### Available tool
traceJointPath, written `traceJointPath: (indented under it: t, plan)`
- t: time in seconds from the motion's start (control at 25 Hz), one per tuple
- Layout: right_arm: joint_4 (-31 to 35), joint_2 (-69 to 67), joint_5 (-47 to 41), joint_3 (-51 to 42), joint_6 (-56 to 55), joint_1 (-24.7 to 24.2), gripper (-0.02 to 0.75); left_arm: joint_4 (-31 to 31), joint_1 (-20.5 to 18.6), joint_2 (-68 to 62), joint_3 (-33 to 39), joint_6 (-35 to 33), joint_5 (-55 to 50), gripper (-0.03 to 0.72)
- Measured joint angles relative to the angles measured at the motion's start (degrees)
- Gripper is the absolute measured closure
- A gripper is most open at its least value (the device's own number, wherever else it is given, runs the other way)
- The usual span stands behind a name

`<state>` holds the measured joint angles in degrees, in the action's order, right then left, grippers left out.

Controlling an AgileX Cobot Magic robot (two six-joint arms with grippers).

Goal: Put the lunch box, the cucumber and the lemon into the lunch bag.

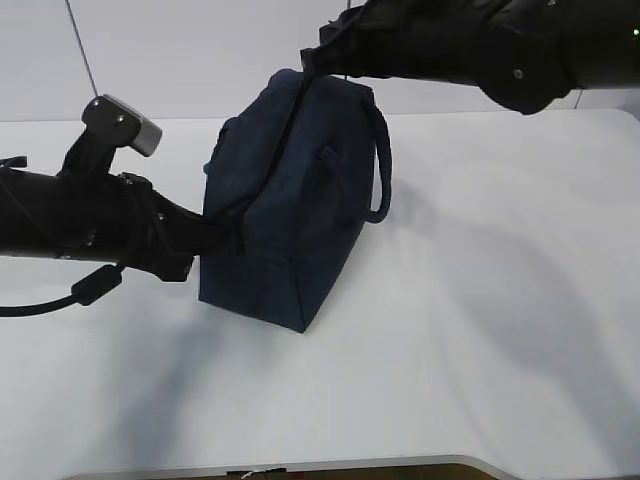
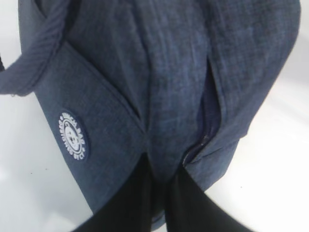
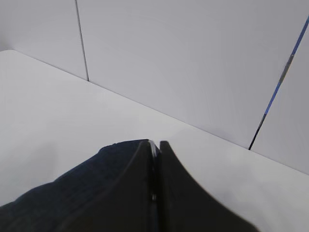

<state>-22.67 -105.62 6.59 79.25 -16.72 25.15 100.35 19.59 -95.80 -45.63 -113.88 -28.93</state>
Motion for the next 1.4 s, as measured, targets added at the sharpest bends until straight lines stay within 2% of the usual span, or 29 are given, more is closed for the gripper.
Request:
traceJointPath:
  t: [0.36, 0.68, 0.8, 1.0, 1.12, 1.32, 1.4]
  plan:
    - [0.0, -4.61, -2.5, 4.16, 0.1, -3.23, 0.732, -0.93, 0.0, 0.34, 0.09, 0.12, 0.0, 0.689]
    - [0.1, -4.98, -2.74, 4.76, 0.1, -3.37, 0.732, -0.01, 0.0, 0.34, 0.09, 0.56, 0.22, 0.68]
    - [0.1, -4.98, -2.74, 4.76, -0.03, -3.37, 0.732, 1.67, 0.0, 0.34, 0.09, 0.92, 1.38, 0.603]
    - [0.1, -4.98, -2.74, 4.76, -0.63, -3.37, 0.732, 0.82, 0.0, 0.34, 0.21, 5.8, 3.05, 0.381]
    - [0.1, -4.98, -2.86, 4.76, -0.78, -3.37, 0.732, -1.59, 0.0, 0.34, 0.21, 8.75, 2.92, 0.346]
    - [0.1, -4.98, -2.99, 4.76, -0.91, -3.45, 0.732, -3.45, 0.0, 2.06, 0.21, 11.14, 2.82, 0.335]
    - [0.1, -4.98, -2.99, 4.76, -1.05, -3.45, 0.732, -6.24, 0.0, 3.56, 0.21, 13.95, 2.58, 0.335]
